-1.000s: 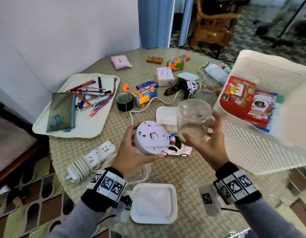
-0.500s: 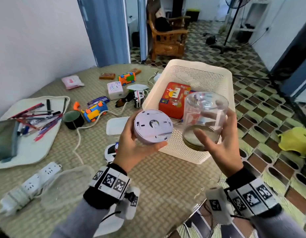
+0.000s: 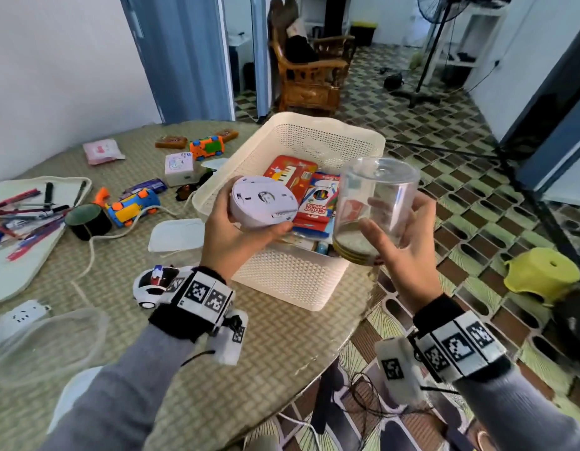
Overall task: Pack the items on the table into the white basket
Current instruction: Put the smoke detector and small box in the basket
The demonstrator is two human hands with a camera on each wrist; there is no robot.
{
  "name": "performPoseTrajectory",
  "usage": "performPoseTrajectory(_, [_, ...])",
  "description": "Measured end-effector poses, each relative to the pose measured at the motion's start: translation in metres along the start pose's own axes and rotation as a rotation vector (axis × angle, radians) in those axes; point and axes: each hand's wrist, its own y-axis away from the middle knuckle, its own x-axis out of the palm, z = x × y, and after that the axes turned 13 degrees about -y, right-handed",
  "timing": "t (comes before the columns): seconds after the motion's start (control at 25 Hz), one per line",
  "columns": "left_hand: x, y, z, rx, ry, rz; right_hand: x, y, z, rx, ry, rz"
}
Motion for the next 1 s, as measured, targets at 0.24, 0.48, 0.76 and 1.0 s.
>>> performPoseTrajectory(0.24, [0.001, -0.058, 0.018, -0.061, -0.276, -0.082, -0.006, -0.029, -0.015, 0.049, 0.004, 0.012])
performPoseTrajectory(0.48, [0.009, -0.065, 0.034, 0.002, -0.524, -0.144, 0.003, -0.059, -0.042, 0.045, 0.15, 0.098])
performPoseTrajectory(0.76, [0.015, -0.063, 0.04, 0.006, -0.555, -0.157, 0.0, -0.065, -0.054, -0.011, 0.277, 0.211])
performPoseTrajectory(1.0, [0.013, -0.064, 0.042, -0.01, -0.573, -0.125, 0.005, -0.107, -0.03, 0.12, 0.227, 0.274])
